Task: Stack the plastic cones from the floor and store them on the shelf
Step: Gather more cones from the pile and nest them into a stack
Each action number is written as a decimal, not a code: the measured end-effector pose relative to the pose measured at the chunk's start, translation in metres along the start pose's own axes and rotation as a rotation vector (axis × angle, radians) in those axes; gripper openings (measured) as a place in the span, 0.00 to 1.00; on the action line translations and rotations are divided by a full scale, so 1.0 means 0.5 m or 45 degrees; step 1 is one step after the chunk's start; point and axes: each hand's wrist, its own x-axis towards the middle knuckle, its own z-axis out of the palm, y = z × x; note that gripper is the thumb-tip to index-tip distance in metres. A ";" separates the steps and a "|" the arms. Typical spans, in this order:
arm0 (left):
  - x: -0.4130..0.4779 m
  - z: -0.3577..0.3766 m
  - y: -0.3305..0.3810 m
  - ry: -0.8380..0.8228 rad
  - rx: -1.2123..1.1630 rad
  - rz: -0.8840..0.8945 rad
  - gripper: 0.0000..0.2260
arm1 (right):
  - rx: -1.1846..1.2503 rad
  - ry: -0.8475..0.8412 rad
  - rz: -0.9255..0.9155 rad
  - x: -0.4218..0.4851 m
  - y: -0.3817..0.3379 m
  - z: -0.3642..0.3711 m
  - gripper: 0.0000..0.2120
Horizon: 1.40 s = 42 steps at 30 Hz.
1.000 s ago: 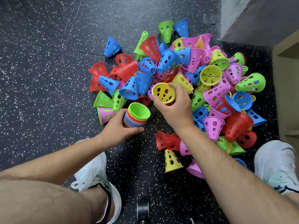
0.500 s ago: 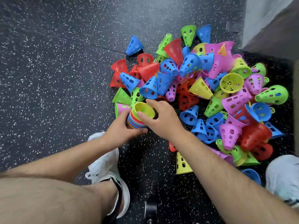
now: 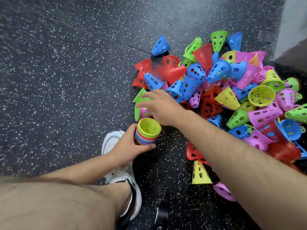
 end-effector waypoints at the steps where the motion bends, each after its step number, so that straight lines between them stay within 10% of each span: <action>1: 0.000 -0.001 -0.003 0.000 -0.004 -0.004 0.30 | -0.073 -0.081 -0.051 0.013 -0.001 -0.004 0.20; 5: 0.000 -0.006 -0.010 0.002 -0.001 -0.017 0.30 | -0.233 -0.207 -0.154 0.039 -0.018 -0.004 0.19; 22: 0.004 -0.008 0.005 0.019 0.086 -0.090 0.28 | 0.425 0.604 0.333 -0.091 -0.003 -0.046 0.10; 32: 0.010 -0.007 0.004 0.052 0.016 -0.092 0.31 | 0.555 0.305 0.170 -0.153 -0.054 0.010 0.10; 42: 0.004 -0.005 0.021 0.029 0.092 -0.081 0.29 | 0.338 0.180 0.477 -0.106 -0.029 0.007 0.23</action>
